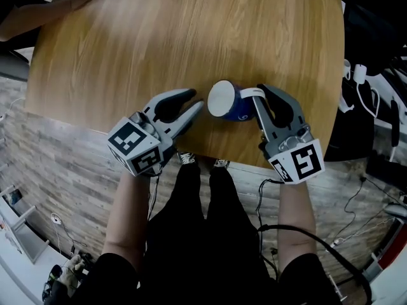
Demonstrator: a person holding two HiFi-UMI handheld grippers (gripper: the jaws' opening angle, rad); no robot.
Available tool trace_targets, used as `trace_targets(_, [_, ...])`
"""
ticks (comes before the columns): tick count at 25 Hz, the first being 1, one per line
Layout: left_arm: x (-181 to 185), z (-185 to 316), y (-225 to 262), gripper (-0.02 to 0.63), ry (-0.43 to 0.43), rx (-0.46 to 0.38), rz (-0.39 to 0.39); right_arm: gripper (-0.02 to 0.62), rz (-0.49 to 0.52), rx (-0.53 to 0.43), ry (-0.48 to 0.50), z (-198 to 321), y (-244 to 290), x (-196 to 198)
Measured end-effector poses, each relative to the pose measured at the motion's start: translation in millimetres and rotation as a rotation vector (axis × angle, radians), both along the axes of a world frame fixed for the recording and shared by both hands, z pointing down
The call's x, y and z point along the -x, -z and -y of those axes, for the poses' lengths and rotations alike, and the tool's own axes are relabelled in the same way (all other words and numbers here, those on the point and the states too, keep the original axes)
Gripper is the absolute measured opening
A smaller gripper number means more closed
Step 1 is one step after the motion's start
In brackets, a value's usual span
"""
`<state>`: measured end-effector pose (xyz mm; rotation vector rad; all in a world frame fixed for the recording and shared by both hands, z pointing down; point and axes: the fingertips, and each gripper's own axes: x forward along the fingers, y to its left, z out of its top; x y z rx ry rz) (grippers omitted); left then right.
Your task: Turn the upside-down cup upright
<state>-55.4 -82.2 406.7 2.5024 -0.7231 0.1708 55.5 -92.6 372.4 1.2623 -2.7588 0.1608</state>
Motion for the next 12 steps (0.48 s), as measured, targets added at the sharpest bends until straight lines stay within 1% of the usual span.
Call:
trace_targets(2, [1,6,-8,0.117,0.044,0.028,0.007,0.06,0.015,-0.006,-0.012,0,4,-1])
trace_targets(3, [3,10,-10,0.117,0.085,0.028,0.014,0.06,0.022,-0.009,-0.02,1,6,-3])
trace_targets(4, [7,14,-12,0.115,0.132,0.015,0.037,0.06,0.031,-0.012,-0.028,1,7,-4])
trace_targets(5, [11,17,-15,0.091,0.18,-0.008,0.081,0.06,0.042,-0.014,-0.036,2,9,-6])
trace_targets(6, [15,20,-18,0.031,0.222,-0.036,0.139,0.058,0.056,-0.016,-0.044,3,11,-8])
trace_targets(7, [15,21,-21,0.009,0.247,-0.065,0.198,0.06,0.073,-0.017,-0.052,3,14,-9])
trace_targets(8, [12,21,-24,0.008,0.256,-0.087,0.249,0.058,0.09,-0.017,-0.059,4,17,-10])
trace_targets(10, [1,20,-29,0.008,0.257,-0.111,0.319,0.06,0.12,-0.017,-0.069,5,20,-9])
trace_targets(12, [-9,21,-31,0.008,0.254,-0.126,0.345,0.058,0.127,-0.013,-0.072,5,19,-5])
